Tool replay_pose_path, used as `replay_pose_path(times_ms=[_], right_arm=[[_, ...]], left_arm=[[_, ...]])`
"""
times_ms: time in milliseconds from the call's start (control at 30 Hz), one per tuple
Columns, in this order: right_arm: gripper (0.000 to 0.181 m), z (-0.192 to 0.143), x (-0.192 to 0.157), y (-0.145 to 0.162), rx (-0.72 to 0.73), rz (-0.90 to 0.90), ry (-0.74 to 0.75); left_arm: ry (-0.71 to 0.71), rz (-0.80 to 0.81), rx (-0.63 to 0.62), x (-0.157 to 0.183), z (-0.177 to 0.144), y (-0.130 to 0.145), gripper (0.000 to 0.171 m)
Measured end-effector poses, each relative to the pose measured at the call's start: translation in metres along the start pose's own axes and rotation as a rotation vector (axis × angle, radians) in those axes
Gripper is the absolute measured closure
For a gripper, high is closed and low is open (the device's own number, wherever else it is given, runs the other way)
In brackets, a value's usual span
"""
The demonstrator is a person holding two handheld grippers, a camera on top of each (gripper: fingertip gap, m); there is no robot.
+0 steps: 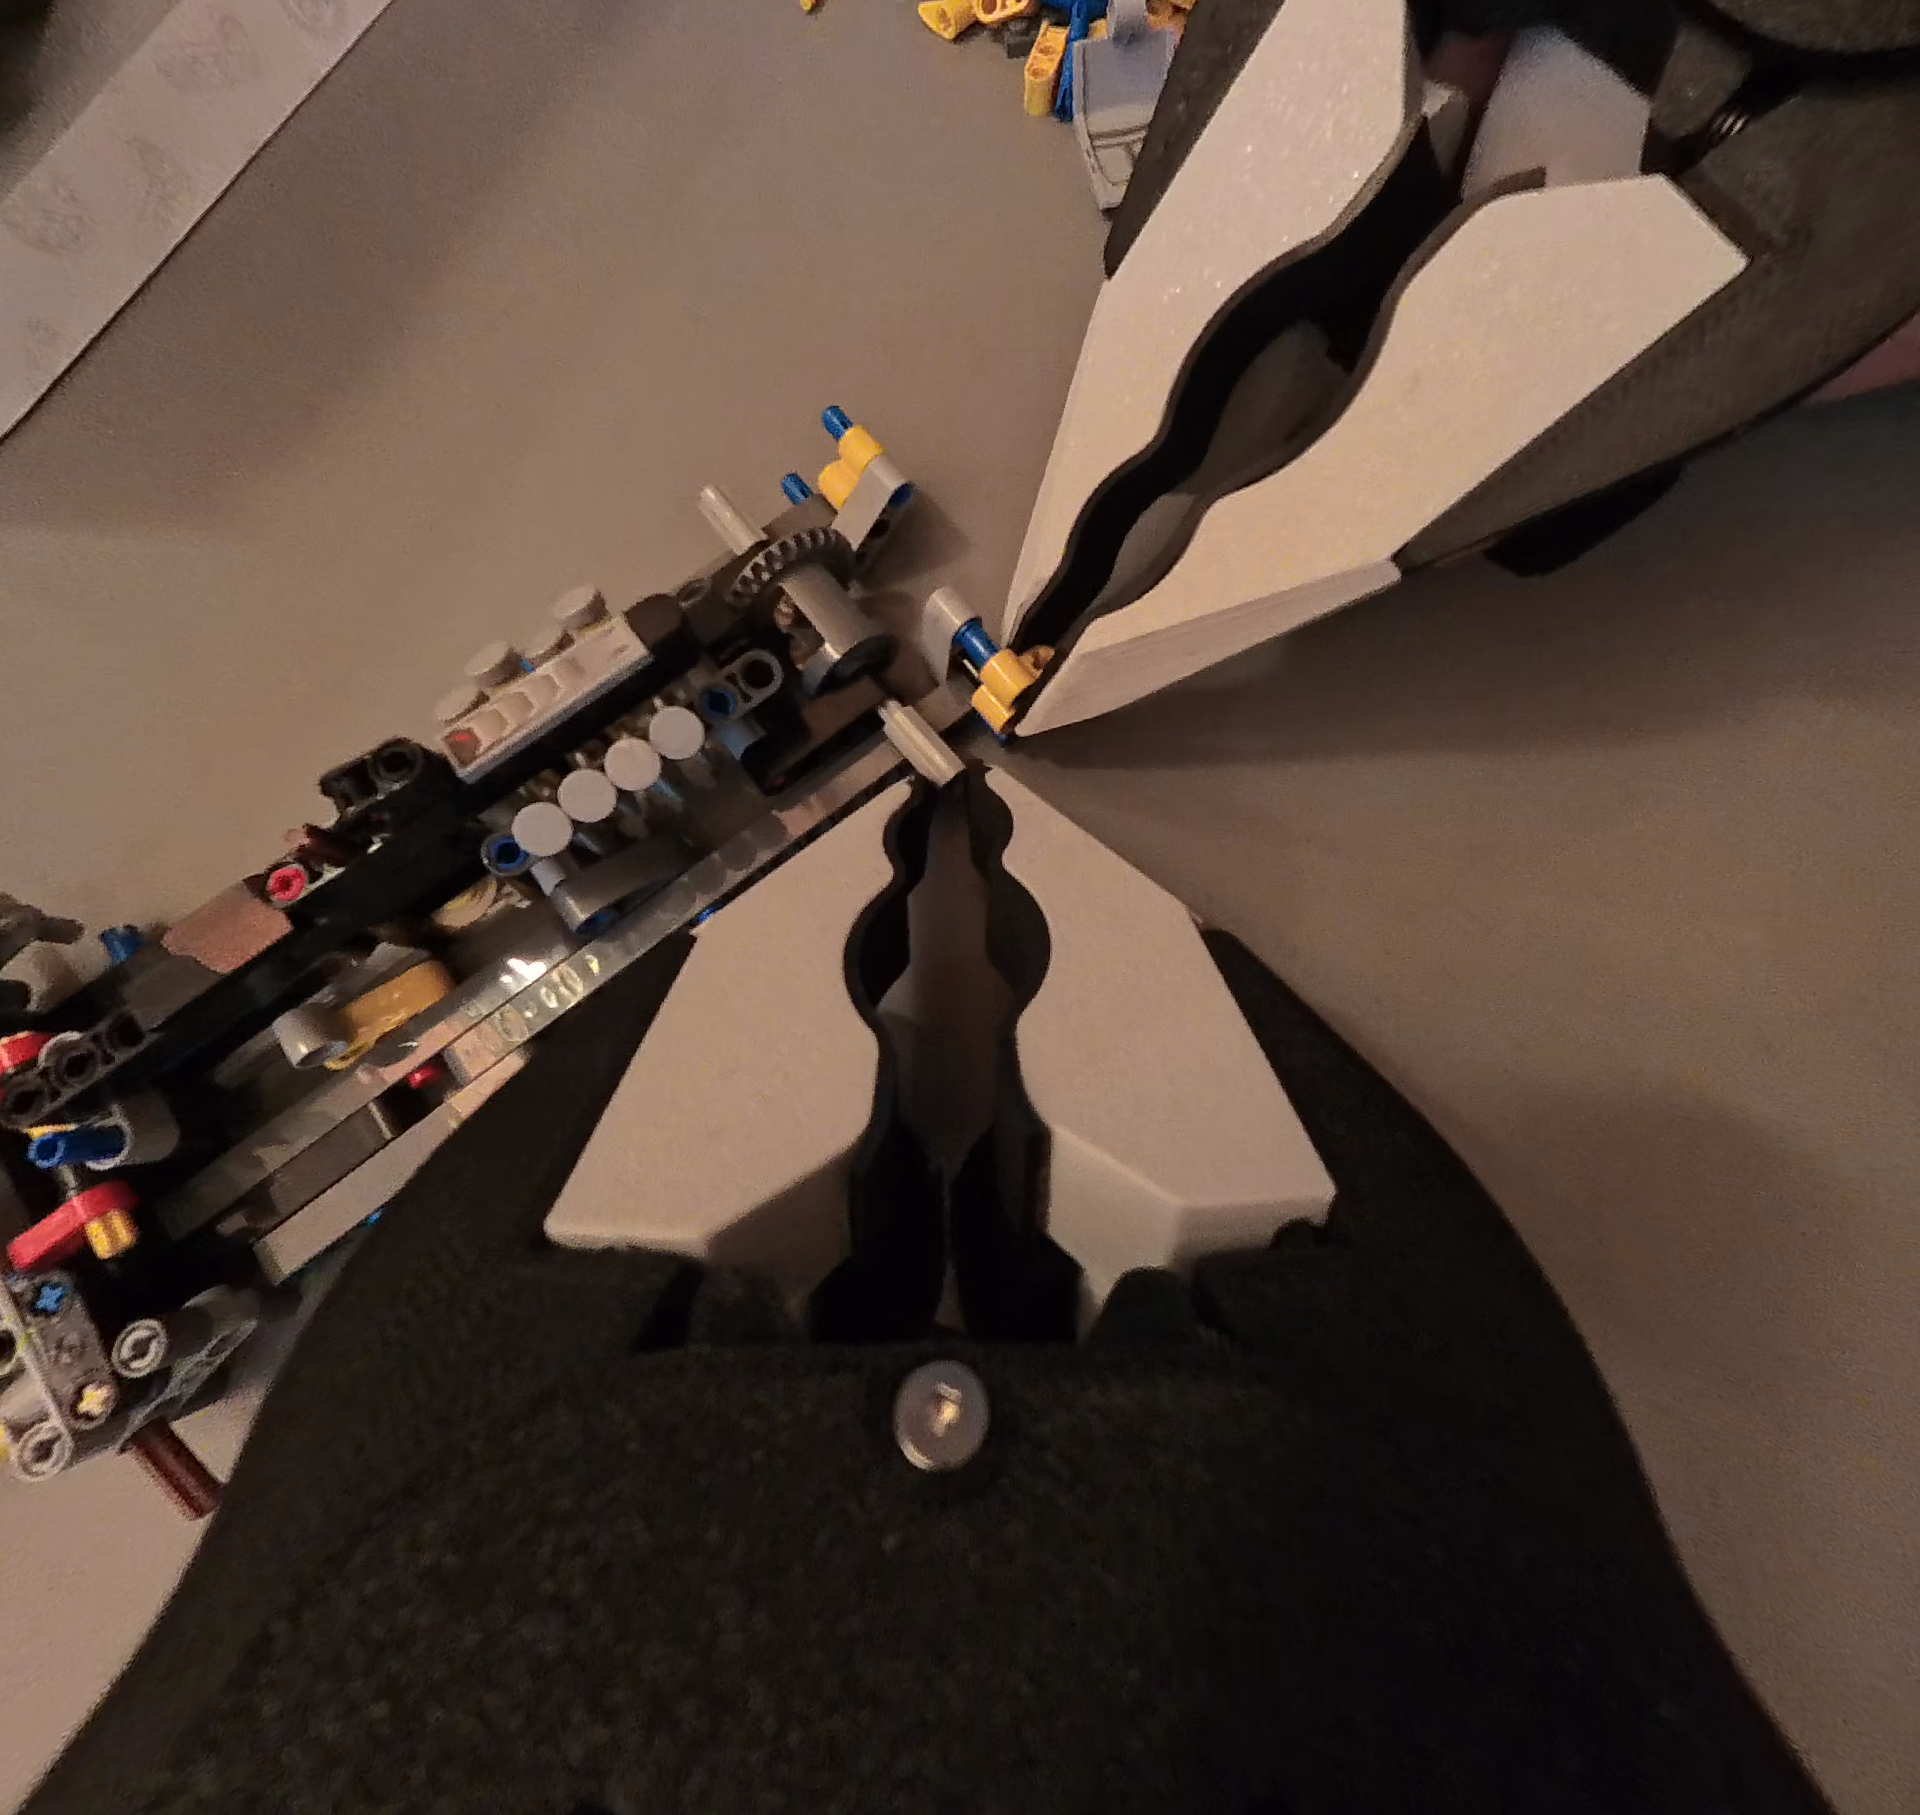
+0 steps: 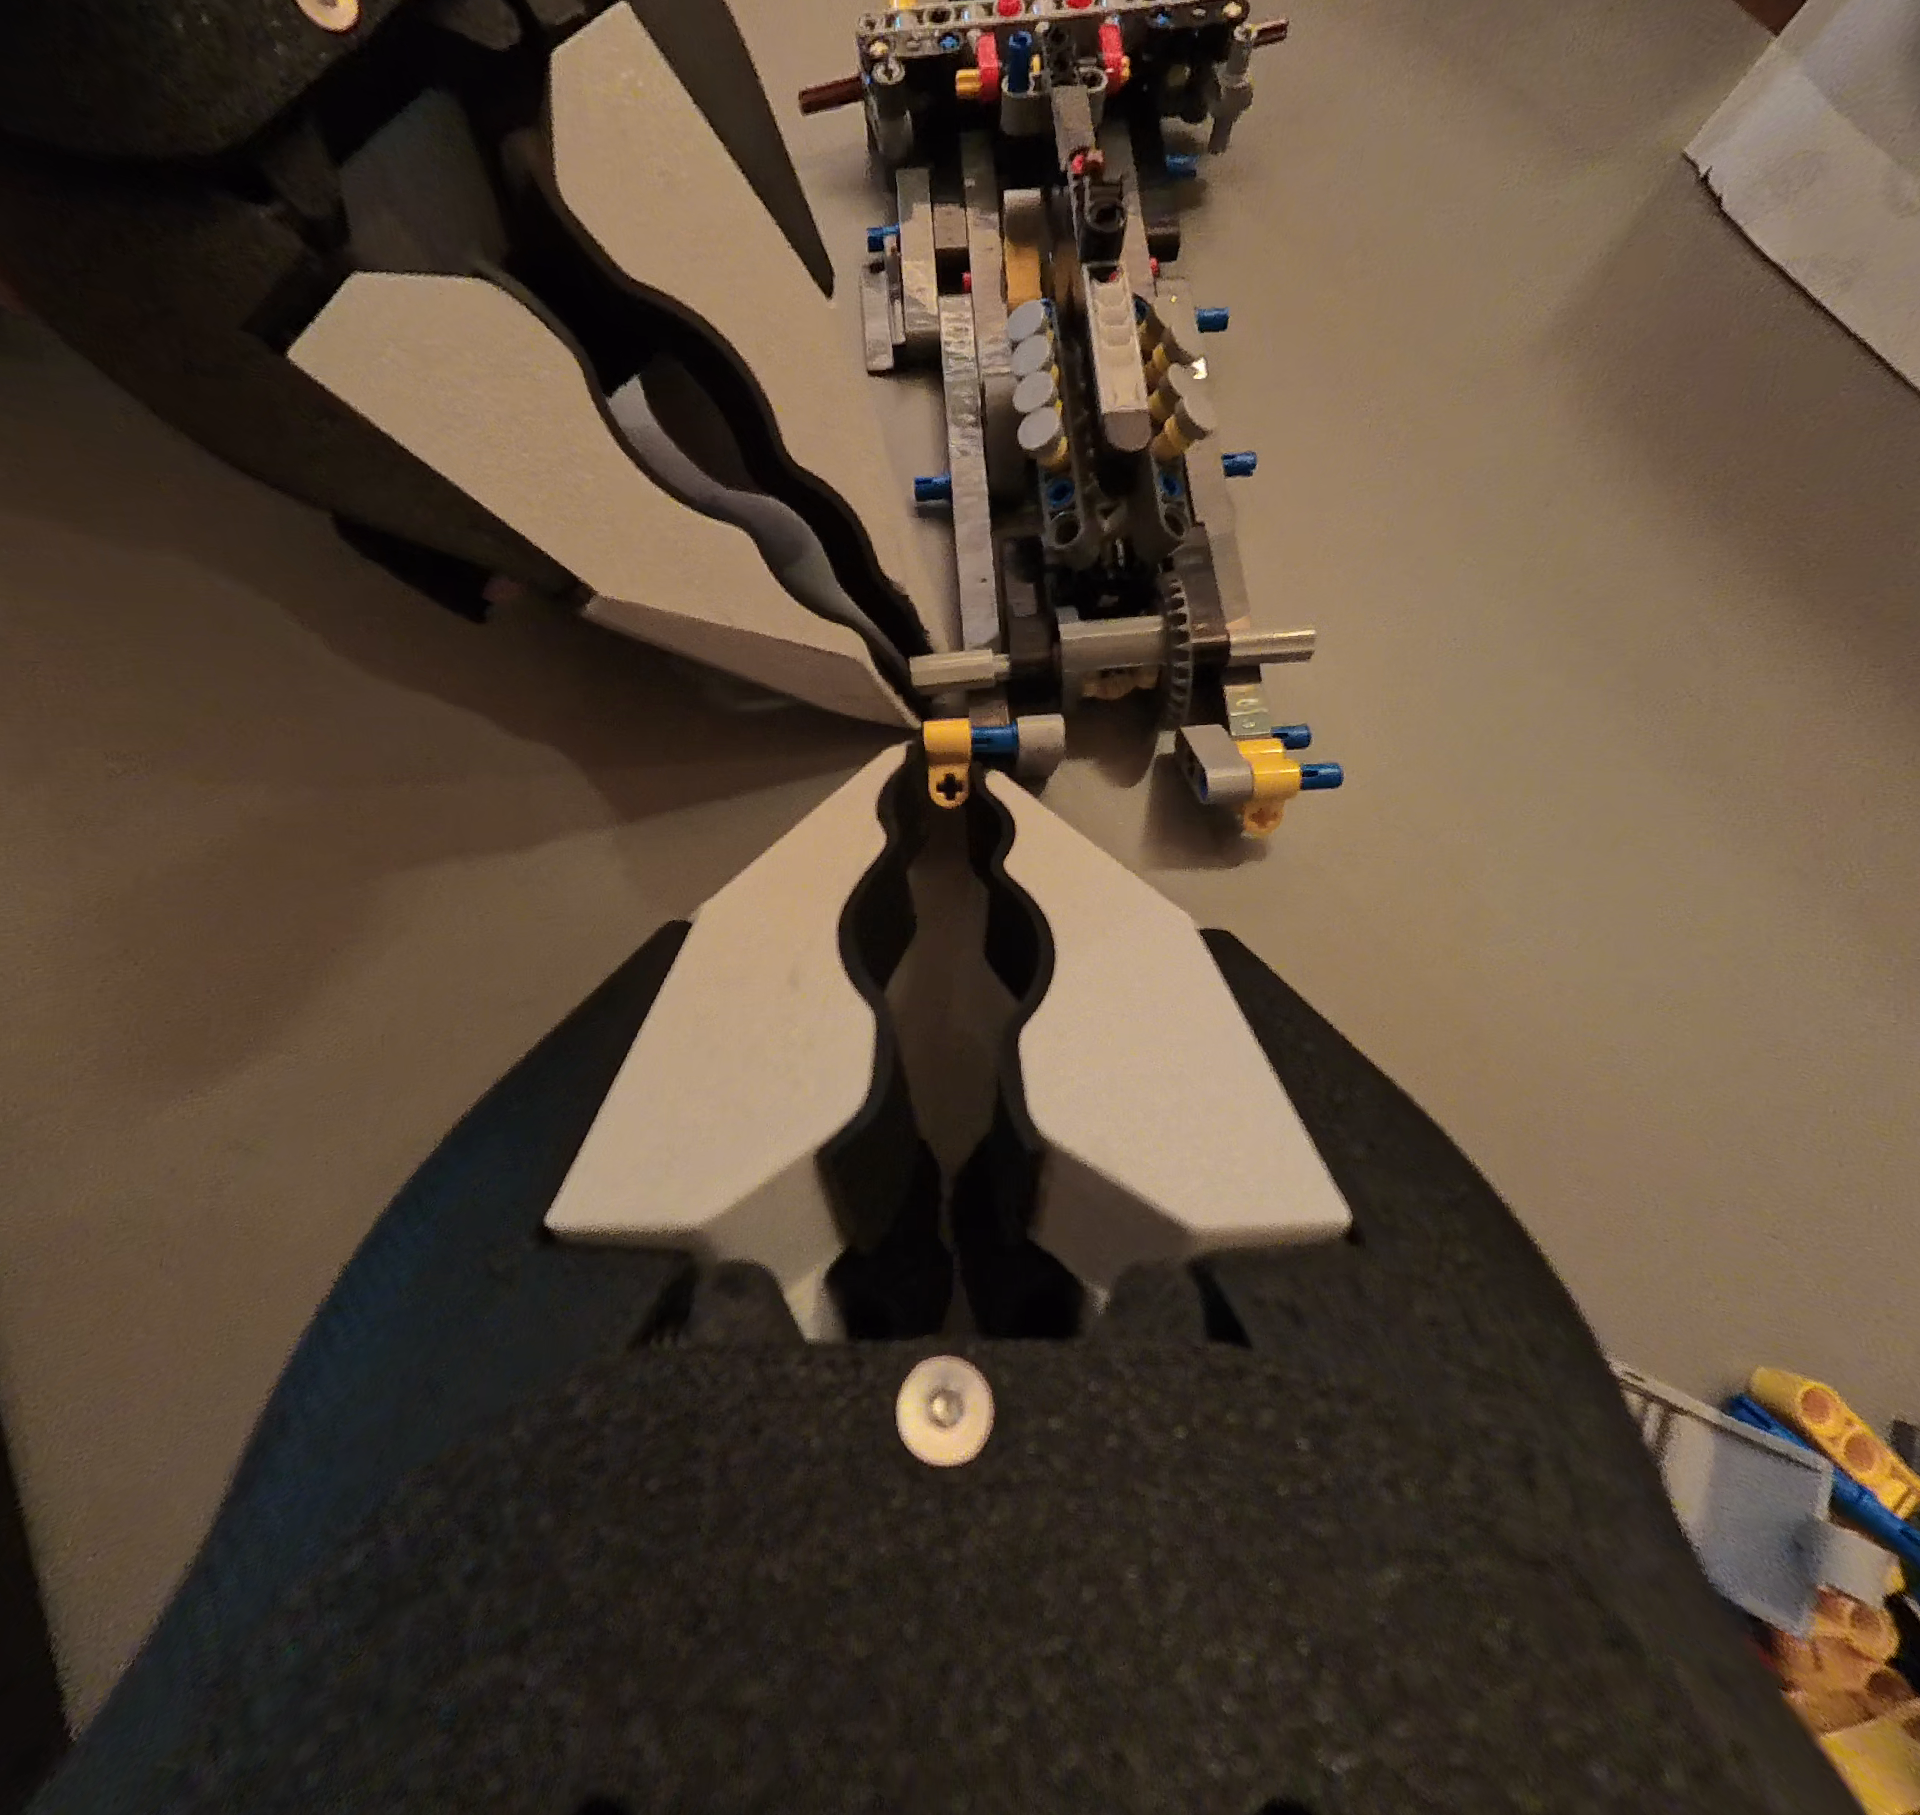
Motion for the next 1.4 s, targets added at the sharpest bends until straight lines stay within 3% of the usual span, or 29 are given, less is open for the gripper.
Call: replay_pose_path(times_ms=[200,400,600,633,667,700,767,900,1000,1067,1133,1233,1333,1400], right_arm=[[0.169,0.001,-0.003,0.001,0.016,0.128,-0.047],[0.176,0.001,-0.004,0.003,-0.010,0.015,-0.019],[0.176,0.002,-0.010,0.003,-0.006,0.018,-0.101],[0.176,0.002,-0.015,0.003,-0.009,-0.012,-0.116],[0.175,0.006,-0.046,0.000,-0.003,-0.062,-0.306],[0.175,0.013,-0.060,-0.003,-0.022,-0.065,-0.343],[0.174,0.024,-0.059,-0.006,-0.068,-0.163,-0.236],[0.175,0.007,-0.062,0.002,-0.023,-0.057,-0.326],[0.175,-0.021,-0.040,-0.002,0.059,-0.028,-0.194],[0.175,-0.056,-0.006,-0.002,0.133,0.019,0.013],[0.175,-0.108,0.042,0.017,0.172,0.154,0.335],[0.175,-0.174,0.077,0.065,0.065,0.339,0.578],[0.166,-0.189,0.092,0.099,-0.009,0.422,0.595],[0.162,-0.186,0.096,0.101,-0.001,0.425,0.584]], left_arm=[[0.017,-0.020,-0.005,0.000,0.000,0.000,0.164],[0.007,-0.005,-0.002,0.000,0.000,-0.001,0.165],[0.025,0.003,-0.001,0.003,0.000,-0.001,0.165],[0.033,0.008,0.000,0.005,0.000,-0.001,0.165],[0.041,0.012,0.001,0.007,0.001,-0.002,0.165],[0.040,0.015,0.000,0.009,0.002,-0.004,0.165],[0.026,0.016,0.002,0.007,0.002,-0.004,0.165],[0.105,-0.011,-0.006,0.004,-0.005,0.003,0.165],[0.106,0.049,0.010,-0.001,-0.011,0.009,0.165],[0.105,0.066,0.016,-0.004,-0.016,0.014,0.165],[0.103,0.087,0.018,-0.008,-0.022,0.019,0.165],[0.080,0.152,0.025,-0.011,-0.028,0.025,0.165],[0.077,0.176,0.008,-0.010,-0.031,0.027,0.165],[0.081,0.203,0.007,-0.010,-0.033,0.028,0.165]])
Point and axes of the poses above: each gripper's, where its closed fingertips meet, z out along the fingers, y out of its underside, x = y × z across the jaws, the point moved 1 cm from there along -z, back along the fingers, and after that the axes turned 10 degrees about -y, right-handed, at the moved point
